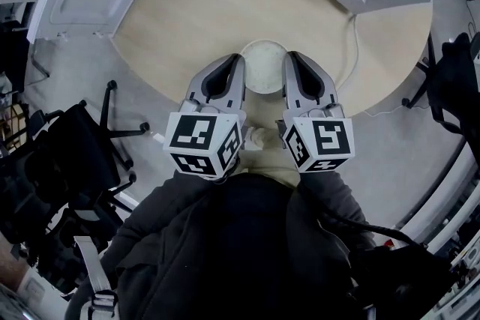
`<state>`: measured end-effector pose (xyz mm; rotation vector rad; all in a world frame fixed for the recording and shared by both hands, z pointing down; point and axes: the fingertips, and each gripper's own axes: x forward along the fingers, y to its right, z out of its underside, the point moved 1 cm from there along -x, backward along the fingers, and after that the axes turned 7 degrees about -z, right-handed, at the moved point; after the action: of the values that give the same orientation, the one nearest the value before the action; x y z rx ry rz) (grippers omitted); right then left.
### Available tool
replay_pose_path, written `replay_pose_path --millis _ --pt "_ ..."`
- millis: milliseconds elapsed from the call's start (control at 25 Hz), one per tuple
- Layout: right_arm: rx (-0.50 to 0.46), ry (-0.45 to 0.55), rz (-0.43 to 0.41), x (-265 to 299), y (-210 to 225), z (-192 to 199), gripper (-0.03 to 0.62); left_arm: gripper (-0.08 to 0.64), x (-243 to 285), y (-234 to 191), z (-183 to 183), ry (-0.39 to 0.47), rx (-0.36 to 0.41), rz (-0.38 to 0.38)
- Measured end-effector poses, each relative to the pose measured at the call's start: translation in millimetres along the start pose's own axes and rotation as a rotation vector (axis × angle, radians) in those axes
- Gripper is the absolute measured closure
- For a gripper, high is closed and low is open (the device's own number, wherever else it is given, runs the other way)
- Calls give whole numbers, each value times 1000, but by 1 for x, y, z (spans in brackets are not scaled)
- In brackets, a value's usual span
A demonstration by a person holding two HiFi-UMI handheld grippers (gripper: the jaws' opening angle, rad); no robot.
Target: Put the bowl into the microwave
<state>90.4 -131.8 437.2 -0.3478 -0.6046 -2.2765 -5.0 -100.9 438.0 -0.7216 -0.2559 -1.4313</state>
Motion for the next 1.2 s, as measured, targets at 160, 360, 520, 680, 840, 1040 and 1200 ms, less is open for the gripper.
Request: replay_pose_path --millis 160,360,520,680,840,1040,1200 --pt "1 17 21 1 -6 -25 574 545 -5 0 -28 9 21 18" --pt "-9 59 52 14 -12 -63 574 543 -2 -6 -69 37 50 50" --pt "14 75 84 24 -19 -74 575 543 -2 -15 -89 36 83 76" --pt "28 91 121 36 -21 -88 575 543 6 -23 -109 38 101 107" --pt "18 99 143 36 -20 -99 575 543 7 -21 -119 48 105 129" --pt "24 97 157 31 -19 -103 575 543 7 -16 -123 44 113 140" --pt "26 104 147 30 -12 -105 575 543 9 -10 -126 53 128 128"
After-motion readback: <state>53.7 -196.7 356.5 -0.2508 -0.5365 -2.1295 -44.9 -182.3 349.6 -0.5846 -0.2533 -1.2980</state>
